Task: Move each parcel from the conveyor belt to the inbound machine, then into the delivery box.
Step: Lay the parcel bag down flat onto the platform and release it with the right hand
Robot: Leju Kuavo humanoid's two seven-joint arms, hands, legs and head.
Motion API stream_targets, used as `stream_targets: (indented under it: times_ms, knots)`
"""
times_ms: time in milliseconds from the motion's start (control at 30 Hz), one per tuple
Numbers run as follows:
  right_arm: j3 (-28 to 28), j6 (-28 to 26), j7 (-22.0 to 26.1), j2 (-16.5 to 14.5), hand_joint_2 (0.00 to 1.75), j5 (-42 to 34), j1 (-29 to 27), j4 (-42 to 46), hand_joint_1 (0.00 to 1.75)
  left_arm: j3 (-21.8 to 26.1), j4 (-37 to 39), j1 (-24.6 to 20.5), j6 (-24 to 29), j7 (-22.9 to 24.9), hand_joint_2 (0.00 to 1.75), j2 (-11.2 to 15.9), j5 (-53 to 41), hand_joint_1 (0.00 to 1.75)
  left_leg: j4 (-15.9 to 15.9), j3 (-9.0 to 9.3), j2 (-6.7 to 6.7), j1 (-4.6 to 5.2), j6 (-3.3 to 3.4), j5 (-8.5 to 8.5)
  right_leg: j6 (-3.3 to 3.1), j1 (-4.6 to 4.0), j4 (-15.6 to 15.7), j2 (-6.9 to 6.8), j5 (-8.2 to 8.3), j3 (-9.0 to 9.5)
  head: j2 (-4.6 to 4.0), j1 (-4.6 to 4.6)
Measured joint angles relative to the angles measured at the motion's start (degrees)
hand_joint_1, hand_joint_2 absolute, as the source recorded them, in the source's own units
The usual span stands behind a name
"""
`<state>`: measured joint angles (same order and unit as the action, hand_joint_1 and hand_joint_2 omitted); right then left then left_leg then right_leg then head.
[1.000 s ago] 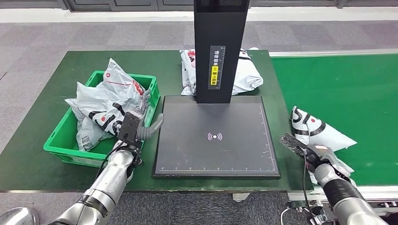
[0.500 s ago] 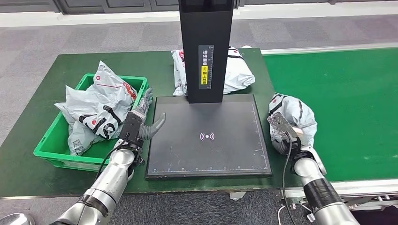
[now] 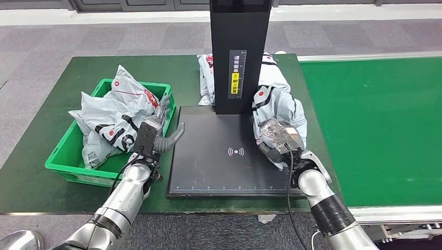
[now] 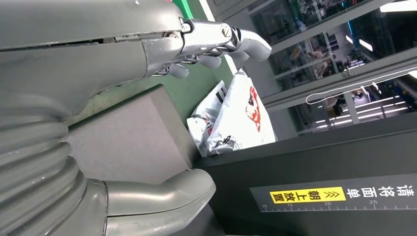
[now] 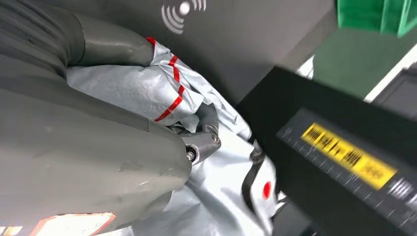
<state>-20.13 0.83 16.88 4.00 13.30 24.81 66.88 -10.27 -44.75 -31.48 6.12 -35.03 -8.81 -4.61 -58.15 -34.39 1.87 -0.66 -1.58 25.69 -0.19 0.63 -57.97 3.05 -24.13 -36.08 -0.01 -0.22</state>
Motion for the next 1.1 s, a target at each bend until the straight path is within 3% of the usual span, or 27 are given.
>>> stream_targets:
  times_ms: [333, 367, 400, 467, 500, 533, 567, 700, 800, 933, 1000, 1100]
  knots:
    - [-4.96, 1.12, 2.44, -1.95, 1.75, -4.34, 2.54, -2.1, 1.75, -0.02, 3.06, -2.51, -0.24, -1.02, 1.75, -1.03, 0.4, 0.0, -0.05, -0.12, 0.2, 0.13, 0.1, -0.07, 0.05, 0.02, 0.0, -0.21, 0.02, -0.03, -0.01, -0.02]
    - [-5.2, 1.16, 2.56, -2.02, 1.75, -4.47, 2.54, -2.3, 1.57, -0.02, 3.24, -2.63, -0.26, -1.04, 1.75, -1.04, 0.4, 0.0, -0.05, -0.12, 0.2, 0.13, 0.1, -0.07, 0.05, 0.02, 0.0, -0.21, 0.02, -0.03, -0.01, -0.02]
    - [-5.4, 1.16, 2.63, -2.07, 1.75, -4.58, 2.54, -2.48, 1.28, -0.02, 3.42, -2.72, -0.27, -1.05, 1.75, -1.06, 0.41, 0.0, -0.05, -0.12, 0.2, 0.13, 0.1, -0.07, 0.05, 0.02, 0.0, -0.21, 0.01, -0.03, -0.01, -0.01]
    - [-5.8, 1.18, 2.79, -2.09, 1.75, -4.76, 2.55, -2.79, 0.41, -0.02, 3.73, -2.83, -0.29, -1.08, 1.75, -1.08, 0.42, 0.0, -0.05, -0.12, 0.2, 0.13, 0.1, -0.07, 0.05, 0.01, 0.0, -0.21, 0.01, -0.03, 0.0, -0.01]
    - [-5.91, 1.25, 2.99, -2.09, 1.75, -4.93, 2.55, -2.92, 0.15, -0.02, 3.88, -2.89, -0.29, -1.08, 1.75, -1.08, 0.43, 0.0, -0.05, -0.12, 0.2, 0.13, 0.1, -0.07, 0.05, 0.01, 0.0, -0.21, 0.01, -0.04, 0.01, -0.01]
    - [-6.04, 1.37, 3.32, -2.1, 1.75, -5.16, 2.54, -3.05, 0.0, -0.02, 4.03, -2.99, -0.33, -1.08, 1.75, -1.08, 0.44, 0.0, -0.04, -0.12, 0.2, 0.12, 0.1, -0.07, 0.05, 0.01, 0.0, -0.21, 0.01, -0.04, 0.0, -0.02]
    - [-6.23, 1.5, 3.8, -2.1, 1.75, -5.44, 2.54, -3.17, 0.0, -0.02, 4.2, -3.12, -0.42, -1.09, 1.75, -1.09, 0.48, 0.0, -0.04, -0.12, 0.2, 0.12, 0.1, -0.07, 0.05, 0.01, 0.0, -0.21, 0.01, -0.04, 0.0, -0.02]
    - [-6.91, 1.85, 5.62, -2.25, 0.0, -6.62, 2.51, -3.37, 0.0, -0.21, 5.21, -4.2, -0.99, -1.28, 1.75, -1.15, 0.87, 0.0, -0.05, -0.11, 0.2, 0.12, 0.1, -0.07, 0.05, 0.01, 0.0, -0.21, 0.01, -0.04, -0.01, -0.02]
    - [-6.95, 2.12, 7.27, -2.42, 0.0, -8.47, 2.24, -3.13, 0.0, -0.45, 6.04, -5.12, -1.35, -1.67, 1.75, -1.37, 1.23, 0.0, -0.05, -0.11, 0.21, 0.13, 0.1, -0.07, 0.05, 0.01, 0.0, -0.22, 0.01, -0.04, 0.01, -0.02]
    - [-6.95, 1.98, 8.97, -2.62, 1.75, -9.94, 1.89, -2.32, 0.0, -0.67, 7.08, -6.19, -1.54, -1.87, 1.75, -1.78, 1.58, 0.0, -0.06, -0.11, 0.22, 0.13, 0.1, -0.07, 0.05, 0.01, 0.0, -0.22, 0.01, -0.04, -0.02, -0.02]
    - [-6.95, 1.23, 9.64, -2.78, 1.75, -10.51, 1.62, -1.73, 0.0, -0.98, 7.56, -6.69, -1.55, -1.88, 1.75, -2.01, 1.71, 0.0, -0.06, -0.12, 0.23, 0.13, 0.1, -0.07, 0.05, 0.01, 0.0, -0.23, 0.01, -0.04, 0.0, -0.02]
    - [-6.9, 0.1, 10.7, -2.98, 0.44, -11.91, 1.11, -0.92, 0.0, -1.48, 8.15, -7.19, -1.55, -1.96, 1.75, -2.24, 1.81, 0.0, -0.06, -0.12, 0.24, 0.13, 0.1, -0.07, 0.06, 0.01, 0.01, -0.23, 0.01, -0.05, 0.0, -0.01]
